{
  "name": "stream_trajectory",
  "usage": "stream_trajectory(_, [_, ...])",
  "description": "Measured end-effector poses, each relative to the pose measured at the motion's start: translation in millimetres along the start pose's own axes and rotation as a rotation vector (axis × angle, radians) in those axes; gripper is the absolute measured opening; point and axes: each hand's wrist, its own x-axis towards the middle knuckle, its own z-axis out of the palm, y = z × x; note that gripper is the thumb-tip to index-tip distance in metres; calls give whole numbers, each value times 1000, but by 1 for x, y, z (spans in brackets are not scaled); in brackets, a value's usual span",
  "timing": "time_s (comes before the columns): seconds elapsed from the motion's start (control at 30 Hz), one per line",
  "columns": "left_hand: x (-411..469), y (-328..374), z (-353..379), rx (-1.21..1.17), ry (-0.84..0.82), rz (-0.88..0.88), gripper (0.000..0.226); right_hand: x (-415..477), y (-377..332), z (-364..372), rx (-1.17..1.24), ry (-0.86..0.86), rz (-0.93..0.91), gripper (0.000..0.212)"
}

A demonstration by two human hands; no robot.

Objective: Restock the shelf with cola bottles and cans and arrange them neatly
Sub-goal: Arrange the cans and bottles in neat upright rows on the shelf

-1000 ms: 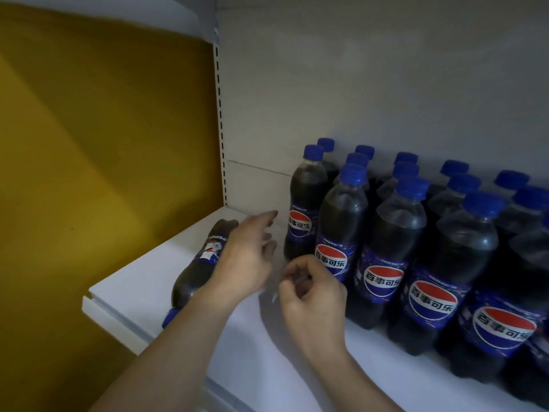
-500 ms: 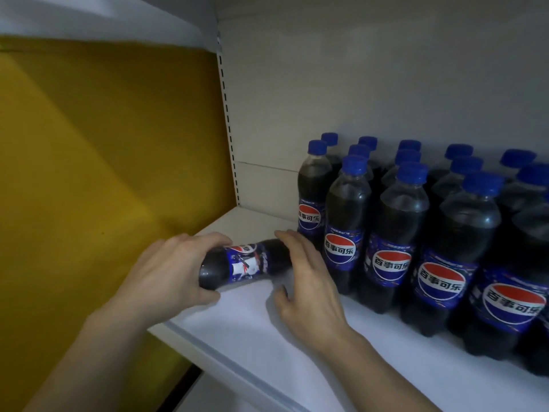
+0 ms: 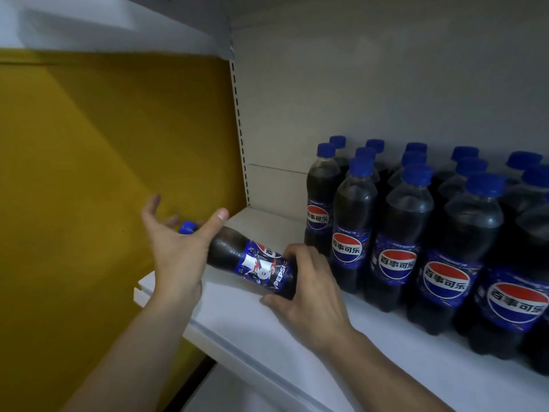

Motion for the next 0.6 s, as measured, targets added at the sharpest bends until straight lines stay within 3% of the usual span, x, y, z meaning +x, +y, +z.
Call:
stream_trajectory(0.07, [2,1,4,-185,-2,-113,105,-1,-3,5,12,42,18,79])
stream_trajectory(0.13, [-2,-1,12,-218,-70,-213,106,0,-2,8,58,70,59,91])
stream_trajectory(0.23, [-11,-4,24,-276,-122,-325,82,1,3,7,64,101,88,89])
stream_trajectory(0.33, [-10,-3,32,-328,-64,-244,55,-1,3,4,100,78,73,77])
stream_trajectory(0.43, [-4,2,42,-318,-172,-67,43,-1,-2,2,197,-12,61,82])
stream_trajectory(0.53, [-4,-3,59,-311,-337,62,44,0,-1,-4,197,48,119,77])
stream_trajectory(0.6, [-10,-15,71,-170,-440,108,58,1,-1,-10,88,98,183,72])
